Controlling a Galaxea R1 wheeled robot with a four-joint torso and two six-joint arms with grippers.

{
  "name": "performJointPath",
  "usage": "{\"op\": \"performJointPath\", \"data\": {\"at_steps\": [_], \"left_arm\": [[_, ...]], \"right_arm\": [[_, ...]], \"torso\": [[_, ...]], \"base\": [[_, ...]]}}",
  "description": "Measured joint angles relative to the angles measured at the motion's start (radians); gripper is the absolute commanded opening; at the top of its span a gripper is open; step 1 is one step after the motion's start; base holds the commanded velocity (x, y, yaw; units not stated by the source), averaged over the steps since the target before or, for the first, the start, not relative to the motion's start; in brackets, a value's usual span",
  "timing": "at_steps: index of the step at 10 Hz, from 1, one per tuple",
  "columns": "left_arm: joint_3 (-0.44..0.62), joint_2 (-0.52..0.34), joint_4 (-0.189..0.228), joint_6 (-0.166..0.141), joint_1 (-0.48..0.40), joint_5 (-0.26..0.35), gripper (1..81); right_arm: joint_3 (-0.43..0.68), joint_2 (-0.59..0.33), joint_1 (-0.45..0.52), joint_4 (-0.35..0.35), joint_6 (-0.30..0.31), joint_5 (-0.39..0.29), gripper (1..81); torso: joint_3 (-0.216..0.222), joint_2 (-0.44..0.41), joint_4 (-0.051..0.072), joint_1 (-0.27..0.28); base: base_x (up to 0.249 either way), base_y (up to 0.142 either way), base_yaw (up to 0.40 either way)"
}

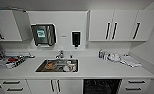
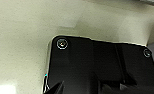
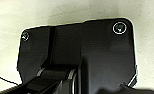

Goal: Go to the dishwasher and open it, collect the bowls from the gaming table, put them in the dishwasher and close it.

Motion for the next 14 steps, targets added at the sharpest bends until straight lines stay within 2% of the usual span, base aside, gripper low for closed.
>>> {"op": "performJointPath", "data": {"at_steps": [14], "left_arm": [[-0.044, 0.019, 0.000, 0.000, -0.001, -0.002, 81.1]], "right_arm": [[-0.009, 0.004, -0.013, 0.000, -0.001, -0.002, 81.1]], "torso": [[0.000, 0.000, 0.000, 0.000]], "base": [[0.000, 0.000, 0.233]]}}
